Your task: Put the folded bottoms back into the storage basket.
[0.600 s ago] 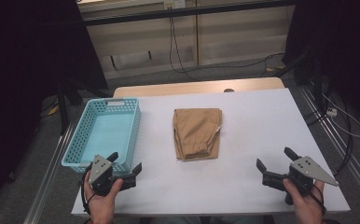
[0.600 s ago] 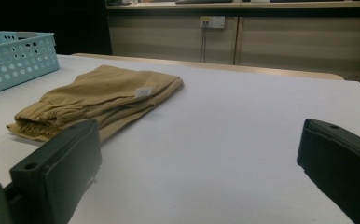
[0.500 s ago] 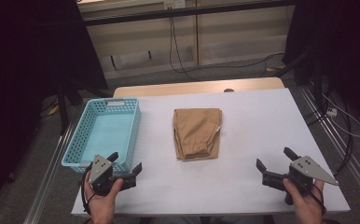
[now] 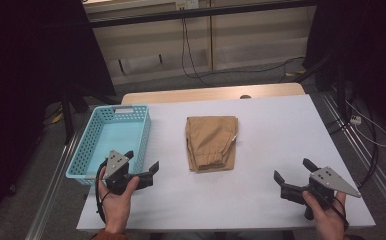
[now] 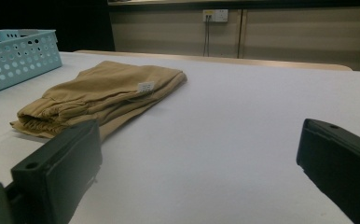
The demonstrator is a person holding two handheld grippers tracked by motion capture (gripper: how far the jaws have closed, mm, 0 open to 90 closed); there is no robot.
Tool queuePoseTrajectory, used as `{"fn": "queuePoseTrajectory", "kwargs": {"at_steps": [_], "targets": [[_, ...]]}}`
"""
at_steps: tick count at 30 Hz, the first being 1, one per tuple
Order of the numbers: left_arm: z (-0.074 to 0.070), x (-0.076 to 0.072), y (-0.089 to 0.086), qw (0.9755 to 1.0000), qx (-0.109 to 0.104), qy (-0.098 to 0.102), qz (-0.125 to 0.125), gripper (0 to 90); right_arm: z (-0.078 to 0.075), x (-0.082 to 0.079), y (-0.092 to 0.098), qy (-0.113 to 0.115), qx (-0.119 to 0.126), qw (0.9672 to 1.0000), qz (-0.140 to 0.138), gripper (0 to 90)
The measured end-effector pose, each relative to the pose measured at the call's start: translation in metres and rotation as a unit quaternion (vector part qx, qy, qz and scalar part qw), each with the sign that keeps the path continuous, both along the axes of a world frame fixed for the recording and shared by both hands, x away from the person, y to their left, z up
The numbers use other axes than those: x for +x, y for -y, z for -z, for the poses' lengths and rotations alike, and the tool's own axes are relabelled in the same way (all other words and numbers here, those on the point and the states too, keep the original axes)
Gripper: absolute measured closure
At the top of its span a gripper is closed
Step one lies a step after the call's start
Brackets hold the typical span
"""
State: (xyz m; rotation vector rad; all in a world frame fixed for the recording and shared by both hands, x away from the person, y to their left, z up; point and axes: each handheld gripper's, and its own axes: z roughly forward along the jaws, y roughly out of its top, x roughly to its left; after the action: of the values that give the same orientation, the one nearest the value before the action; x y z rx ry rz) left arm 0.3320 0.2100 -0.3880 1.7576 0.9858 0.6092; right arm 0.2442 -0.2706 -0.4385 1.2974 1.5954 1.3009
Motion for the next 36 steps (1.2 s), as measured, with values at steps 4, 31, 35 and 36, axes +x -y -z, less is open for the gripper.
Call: {"fn": "queuePoseTrajectory", "kwargs": {"at_steps": [4, 31, 35, 36], "targets": [[-0.004, 0.009, 0.015, 0.9998, 0.007, -0.001, 0.019, 5.1, 0.001, 0.0, 0.001, -0.002, 0.004, 1.0, -0.001, 0.3], [0.008, 0.059, 0.063, 0.9972, 0.022, -0.023, 0.068, 5.3, 0.0, 0.0, -0.003, 0.007, -0.012, 0.9997, -0.019, 0.5], [0.006, 0.065, 0.067, 0.9963, 0.016, -0.032, 0.079, 7.6, 0.0, 0.0, -0.002, 0.008, -0.013, 0.9997, -0.018, 0.6], [0.005, 0.066, 0.068, 0.9959, 0.019, -0.034, 0.081, 7.6, 0.0, 0.0, -0.003, 0.009, -0.013, 0.9997, -0.019, 0.5]]}}
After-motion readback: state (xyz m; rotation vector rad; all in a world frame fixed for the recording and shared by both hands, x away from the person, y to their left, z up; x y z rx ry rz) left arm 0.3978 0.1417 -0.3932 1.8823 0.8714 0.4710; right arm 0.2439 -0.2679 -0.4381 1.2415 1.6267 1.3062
